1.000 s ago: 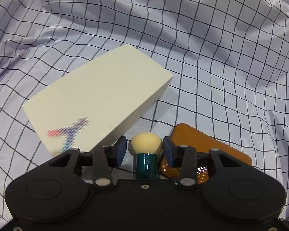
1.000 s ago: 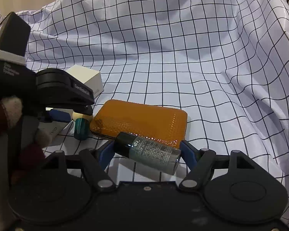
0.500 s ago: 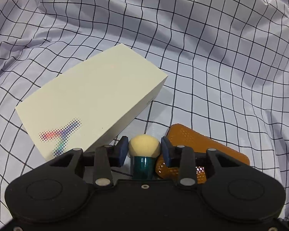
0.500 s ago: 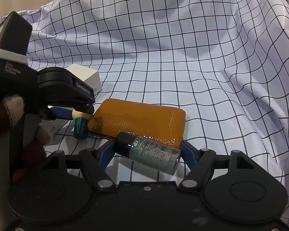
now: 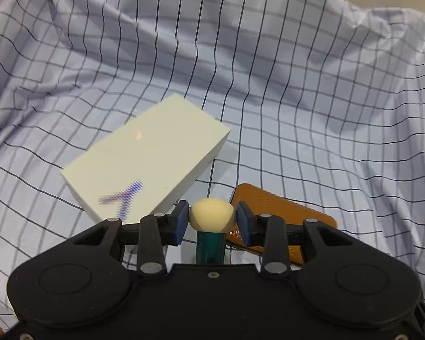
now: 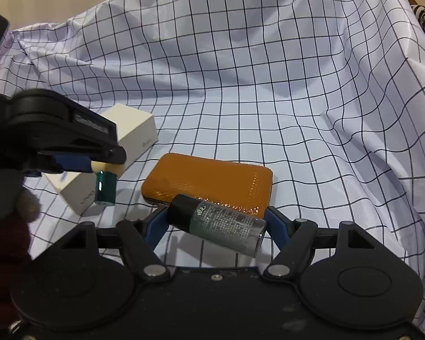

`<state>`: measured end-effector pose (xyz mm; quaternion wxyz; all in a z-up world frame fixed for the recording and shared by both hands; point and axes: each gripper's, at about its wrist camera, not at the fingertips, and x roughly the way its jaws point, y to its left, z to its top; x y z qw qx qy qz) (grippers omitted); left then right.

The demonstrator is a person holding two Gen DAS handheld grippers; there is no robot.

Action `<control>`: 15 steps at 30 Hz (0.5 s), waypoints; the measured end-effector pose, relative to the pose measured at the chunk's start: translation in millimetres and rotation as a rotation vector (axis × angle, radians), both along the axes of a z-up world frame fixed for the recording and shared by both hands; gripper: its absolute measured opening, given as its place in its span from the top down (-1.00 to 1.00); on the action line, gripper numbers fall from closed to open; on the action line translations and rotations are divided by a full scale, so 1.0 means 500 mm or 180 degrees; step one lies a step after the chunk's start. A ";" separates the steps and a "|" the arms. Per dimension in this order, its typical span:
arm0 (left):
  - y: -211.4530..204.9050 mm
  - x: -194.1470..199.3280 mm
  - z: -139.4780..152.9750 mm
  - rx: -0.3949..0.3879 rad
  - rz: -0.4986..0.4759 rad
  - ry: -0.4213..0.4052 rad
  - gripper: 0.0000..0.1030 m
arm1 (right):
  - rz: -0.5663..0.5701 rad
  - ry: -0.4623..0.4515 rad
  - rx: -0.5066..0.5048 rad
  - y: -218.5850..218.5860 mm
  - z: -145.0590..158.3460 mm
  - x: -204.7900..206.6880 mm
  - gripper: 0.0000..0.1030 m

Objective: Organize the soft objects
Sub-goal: 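Carry the grey bottle and sponge stick over the woven basket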

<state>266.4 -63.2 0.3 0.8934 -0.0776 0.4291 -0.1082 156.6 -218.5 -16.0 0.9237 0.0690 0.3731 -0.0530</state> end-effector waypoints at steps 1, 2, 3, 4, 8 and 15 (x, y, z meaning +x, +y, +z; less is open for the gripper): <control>0.007 -0.011 0.011 0.0002 -0.0025 -0.0040 0.28 | 0.0001 -0.0013 -0.0001 0.002 0.005 -0.007 -0.42; 0.013 -0.021 0.019 0.0009 -0.0045 -0.0074 0.28 | 0.0001 -0.0029 -0.0009 0.004 0.011 -0.014 -0.42; 0.020 -0.032 0.027 0.0017 -0.0067 -0.0107 0.28 | 0.0002 -0.0050 -0.0018 0.006 0.017 -0.023 -0.42; 0.024 -0.044 0.036 0.0023 -0.0086 -0.0140 0.28 | 0.0004 -0.0069 -0.0018 0.008 0.024 -0.031 -0.42; 0.042 -0.102 0.070 0.0041 -0.0157 -0.0258 0.28 | 0.0012 -0.0143 0.0007 0.010 0.051 -0.070 -0.42; 0.074 -0.213 0.104 0.0068 -0.0233 -0.0405 0.28 | -0.0013 -0.0341 0.0040 0.012 0.099 -0.164 -0.42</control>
